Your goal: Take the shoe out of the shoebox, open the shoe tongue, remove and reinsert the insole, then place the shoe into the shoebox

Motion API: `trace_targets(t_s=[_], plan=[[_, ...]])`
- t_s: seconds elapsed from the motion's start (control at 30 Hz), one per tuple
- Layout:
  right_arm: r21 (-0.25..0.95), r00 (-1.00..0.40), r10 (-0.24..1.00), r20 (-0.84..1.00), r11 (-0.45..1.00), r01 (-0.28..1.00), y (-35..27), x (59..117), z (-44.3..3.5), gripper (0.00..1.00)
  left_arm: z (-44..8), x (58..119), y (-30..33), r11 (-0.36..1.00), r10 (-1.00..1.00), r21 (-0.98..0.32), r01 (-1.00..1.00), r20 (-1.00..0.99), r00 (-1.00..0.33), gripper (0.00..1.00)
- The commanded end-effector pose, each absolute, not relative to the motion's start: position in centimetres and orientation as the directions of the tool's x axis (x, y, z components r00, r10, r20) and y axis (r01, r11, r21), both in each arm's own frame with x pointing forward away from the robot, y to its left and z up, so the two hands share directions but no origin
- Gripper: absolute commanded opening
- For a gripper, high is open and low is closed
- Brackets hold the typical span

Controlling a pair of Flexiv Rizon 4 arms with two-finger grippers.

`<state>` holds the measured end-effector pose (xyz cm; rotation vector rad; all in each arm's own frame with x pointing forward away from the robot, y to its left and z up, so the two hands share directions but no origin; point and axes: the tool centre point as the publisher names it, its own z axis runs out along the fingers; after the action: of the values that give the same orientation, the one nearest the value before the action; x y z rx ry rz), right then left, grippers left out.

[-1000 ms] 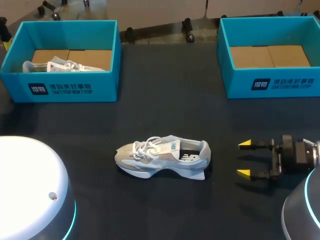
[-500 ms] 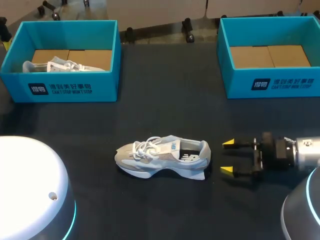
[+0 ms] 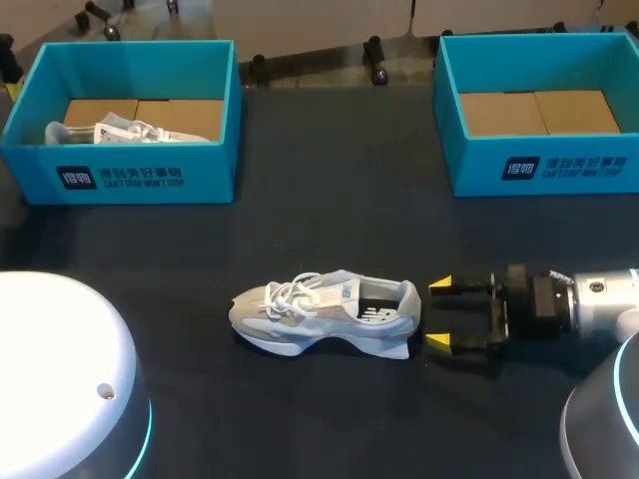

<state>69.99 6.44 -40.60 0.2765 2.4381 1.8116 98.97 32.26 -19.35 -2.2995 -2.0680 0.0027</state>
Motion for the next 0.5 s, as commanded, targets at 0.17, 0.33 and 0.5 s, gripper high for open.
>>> trace_targets(t_s=[0.17, 0.33, 0.5], plan=[[0.952, -0.978, 0.206, 0.044, 0.287, 0.103, 7.2, 70.0, -40.5, 1.00, -19.3, 98.8, 32.3, -0.106, 0.994, -0.034, 0.994, 0.033, 0.107, 1.00], [0.947, -0.980, 0.193, 0.051, 0.302, 0.109, 8.0, 70.3, -40.7, 1.00, -19.3, 98.8, 32.3, -0.106, 0.994, -0.034, 0.994, 0.033, 0.107, 1.00], [0.946, -0.982, 0.186, 0.044, 0.308, 0.100, 8.7, 70.6, -40.7, 1.00, -19.3, 98.8, 32.3, -0.106, 0.994, -0.034, 0.994, 0.033, 0.107, 1.00]])
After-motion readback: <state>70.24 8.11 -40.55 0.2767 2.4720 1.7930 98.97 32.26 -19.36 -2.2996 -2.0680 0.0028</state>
